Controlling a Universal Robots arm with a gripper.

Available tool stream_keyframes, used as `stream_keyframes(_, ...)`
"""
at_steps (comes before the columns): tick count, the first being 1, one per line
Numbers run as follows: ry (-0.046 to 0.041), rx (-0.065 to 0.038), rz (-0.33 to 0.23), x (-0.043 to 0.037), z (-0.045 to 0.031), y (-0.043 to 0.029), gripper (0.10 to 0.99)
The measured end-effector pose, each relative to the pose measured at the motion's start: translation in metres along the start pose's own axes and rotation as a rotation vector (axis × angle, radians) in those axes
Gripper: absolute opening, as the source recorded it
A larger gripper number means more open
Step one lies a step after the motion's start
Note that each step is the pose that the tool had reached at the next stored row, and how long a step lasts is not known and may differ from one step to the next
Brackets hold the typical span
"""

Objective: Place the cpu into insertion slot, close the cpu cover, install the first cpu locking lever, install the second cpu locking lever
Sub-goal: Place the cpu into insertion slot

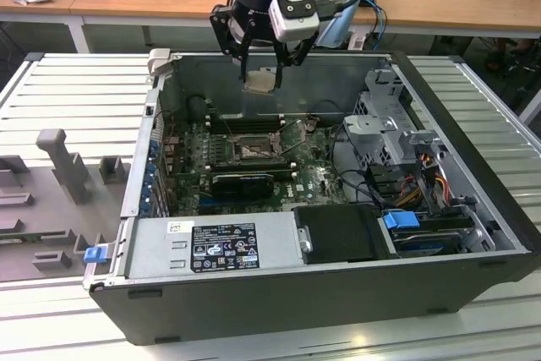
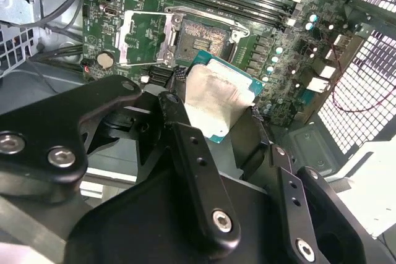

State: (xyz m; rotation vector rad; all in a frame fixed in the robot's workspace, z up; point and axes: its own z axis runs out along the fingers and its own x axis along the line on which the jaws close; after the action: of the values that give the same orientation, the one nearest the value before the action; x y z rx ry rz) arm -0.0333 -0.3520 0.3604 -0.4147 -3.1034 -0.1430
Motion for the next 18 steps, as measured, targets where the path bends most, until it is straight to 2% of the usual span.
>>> stream_keyframes(18,-0.0053,-0.001,0.059,0.0,0.0,0.0,0.525)
